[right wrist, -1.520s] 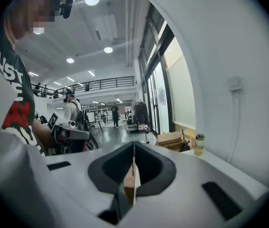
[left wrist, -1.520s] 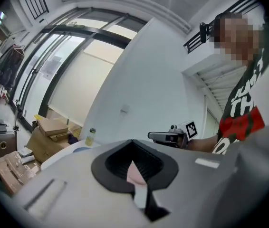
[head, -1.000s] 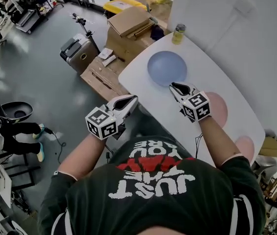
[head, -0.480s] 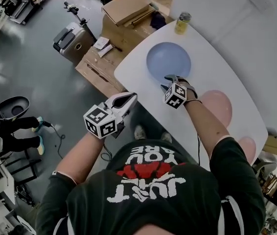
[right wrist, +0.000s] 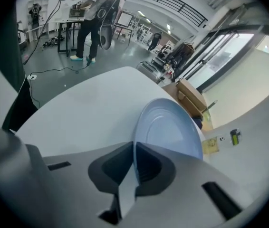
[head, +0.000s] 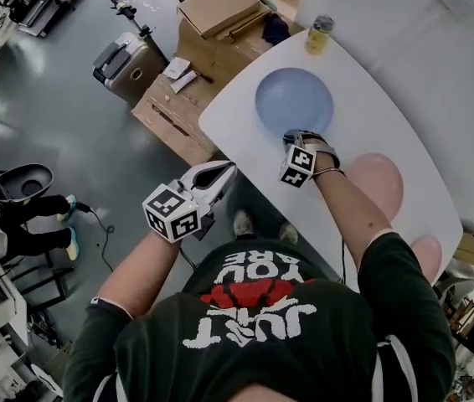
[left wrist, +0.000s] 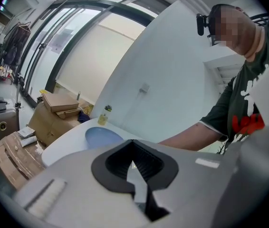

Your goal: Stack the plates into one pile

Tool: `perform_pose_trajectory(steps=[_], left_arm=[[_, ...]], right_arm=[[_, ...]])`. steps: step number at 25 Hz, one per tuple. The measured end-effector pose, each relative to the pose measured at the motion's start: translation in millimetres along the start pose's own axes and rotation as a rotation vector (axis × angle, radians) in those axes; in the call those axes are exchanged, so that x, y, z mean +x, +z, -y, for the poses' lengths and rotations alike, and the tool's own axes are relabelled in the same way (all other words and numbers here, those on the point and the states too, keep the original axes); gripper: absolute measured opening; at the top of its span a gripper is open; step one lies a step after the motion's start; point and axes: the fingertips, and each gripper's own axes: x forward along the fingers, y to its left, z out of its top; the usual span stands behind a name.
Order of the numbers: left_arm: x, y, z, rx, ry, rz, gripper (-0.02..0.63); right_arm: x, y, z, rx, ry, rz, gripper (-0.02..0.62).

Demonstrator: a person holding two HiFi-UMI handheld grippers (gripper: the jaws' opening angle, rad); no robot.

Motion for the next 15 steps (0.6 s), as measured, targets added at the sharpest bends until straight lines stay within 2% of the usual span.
perform_pose_trajectory(steps=[5, 9, 15], left_arm=[[2, 5, 8, 0.010, -0.019, 0.012, 0.003], [11, 11, 21, 0.021, -0.058, 0.020, 0.003], [37, 15, 47, 0.050, -0.136, 0.007, 0.003]], right_arm=[[-29, 17, 7, 0.064, -0.004, 0.066, 0.015], [-61, 24, 5, 0.073, -0.037, 0.110, 0.015], [-118, 13, 4, 0.122, -0.084, 0.137, 0.015]])
